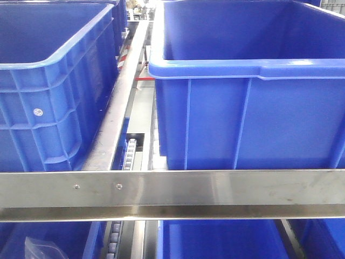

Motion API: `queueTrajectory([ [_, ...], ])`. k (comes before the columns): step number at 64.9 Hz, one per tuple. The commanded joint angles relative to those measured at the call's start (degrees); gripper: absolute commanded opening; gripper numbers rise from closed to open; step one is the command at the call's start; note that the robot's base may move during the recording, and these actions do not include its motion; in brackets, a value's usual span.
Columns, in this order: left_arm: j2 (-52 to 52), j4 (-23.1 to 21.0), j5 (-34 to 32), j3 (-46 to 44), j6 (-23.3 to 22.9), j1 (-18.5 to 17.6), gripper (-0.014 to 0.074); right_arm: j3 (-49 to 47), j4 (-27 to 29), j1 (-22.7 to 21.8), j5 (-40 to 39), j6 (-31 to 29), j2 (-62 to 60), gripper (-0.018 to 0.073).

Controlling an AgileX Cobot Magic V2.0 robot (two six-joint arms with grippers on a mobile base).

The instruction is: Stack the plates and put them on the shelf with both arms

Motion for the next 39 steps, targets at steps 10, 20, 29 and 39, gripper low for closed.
queueTrajectory([
  [10,0.23,0.0,-4.47,-1.72,-0.57,0.17,0.009,0.0,-0.94,-0.3,-5.36,-0.05,-1.08,0.0023],
  [20,0.23,0.0,-4.47,-1.72,-0.57,0.17,0.009,0.0,-0.94,-0.3,-5.36,-0.05,-1.08,0.0023],
  [29,0.23,0.0,-4.47,-1.72,-0.57,0.17,0.009,0.0,-0.94,-0.3,-5.36,-0.05,-1.08,0.0023],
  [39,0.23,0.0,-4.47,-1.72,-0.57,0.17,0.009,0.0,-0.94,-0.3,-5.36,-0.05,-1.08,0.0023],
])
